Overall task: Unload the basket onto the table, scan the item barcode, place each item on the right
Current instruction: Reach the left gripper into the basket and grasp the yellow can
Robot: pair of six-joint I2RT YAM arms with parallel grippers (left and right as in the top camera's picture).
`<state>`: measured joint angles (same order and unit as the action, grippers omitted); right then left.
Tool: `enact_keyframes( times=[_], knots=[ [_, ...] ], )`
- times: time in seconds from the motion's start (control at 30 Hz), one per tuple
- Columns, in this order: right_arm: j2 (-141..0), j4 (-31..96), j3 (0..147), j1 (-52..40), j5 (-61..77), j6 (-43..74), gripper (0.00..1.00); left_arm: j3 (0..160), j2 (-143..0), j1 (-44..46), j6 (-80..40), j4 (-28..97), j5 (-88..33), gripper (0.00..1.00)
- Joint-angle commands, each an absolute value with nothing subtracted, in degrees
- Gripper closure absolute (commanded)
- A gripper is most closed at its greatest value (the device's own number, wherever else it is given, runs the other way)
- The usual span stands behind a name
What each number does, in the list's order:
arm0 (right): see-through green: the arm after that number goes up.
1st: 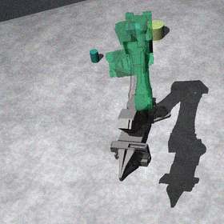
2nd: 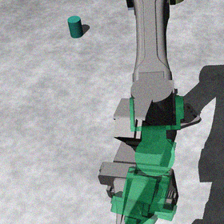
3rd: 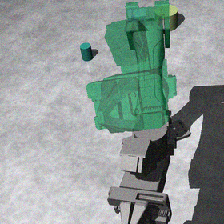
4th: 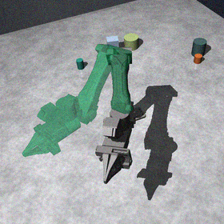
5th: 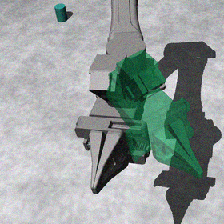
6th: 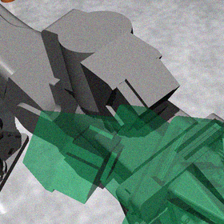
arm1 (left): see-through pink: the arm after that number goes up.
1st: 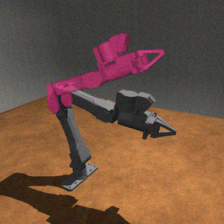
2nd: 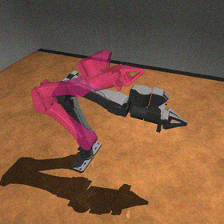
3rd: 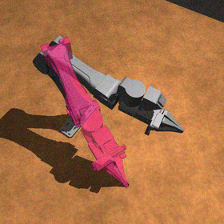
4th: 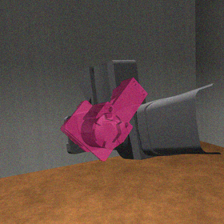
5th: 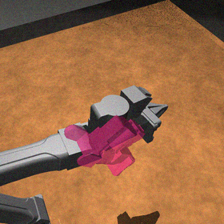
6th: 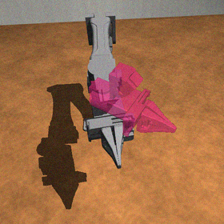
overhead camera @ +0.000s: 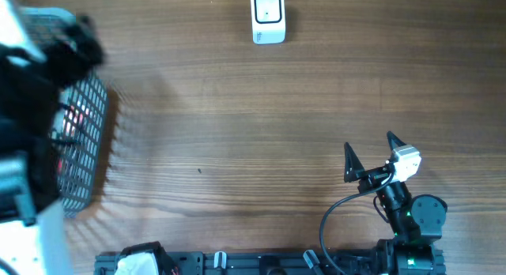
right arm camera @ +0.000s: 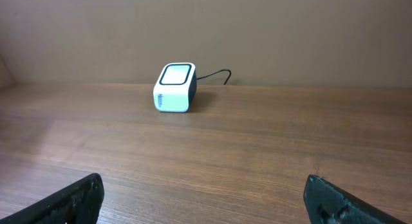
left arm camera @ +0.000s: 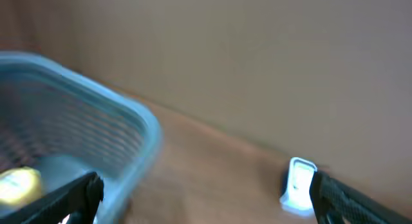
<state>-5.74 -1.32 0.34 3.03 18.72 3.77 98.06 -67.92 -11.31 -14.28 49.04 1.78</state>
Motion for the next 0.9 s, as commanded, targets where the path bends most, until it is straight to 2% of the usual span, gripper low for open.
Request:
enact_keyframes(
  times=[0.0, 0.13, 0.3, 0.5, 0.7, 0.87],
  knots=[
    [-5.69, -1.48, 0.30, 2.68, 18.00, 3.55, 0.00, 110.48, -76.36, -20.91, -19.59, 55.42, 5.89, 0.00],
    [-5.69, -1.48, 0.30, 2.68, 18.00, 3.57, 0.00, 111.74, -82.54, -30.61, -21.89, 57.32, 5.89, 0.00],
    [-5.69, -1.48, 0.30, 2.68, 18.00, 3.57, 0.00, 111.70, -92.95, -35.79, -21.85, 59.99, 5.91, 0.00],
    [-5.69, -1.48, 0.30, 2.68, 18.00, 3.57, 0.00, 111.66, -105.89, -36.64, -20.80, 61.32, 6.35, 0.00],
    [-5.69, -1.45, 0.30, 2.68, 18.00, 3.55, 0.00, 111.66, -114.02, -36.77, -19.75, 61.08, 14.24, 0.00],
    [-5.69, -1.48, 0.30, 2.68, 18.00, 3.55, 0.00, 111.66, -118.93, -37.04, -19.75, 59.77, 14.20, 0.00]
  ],
)
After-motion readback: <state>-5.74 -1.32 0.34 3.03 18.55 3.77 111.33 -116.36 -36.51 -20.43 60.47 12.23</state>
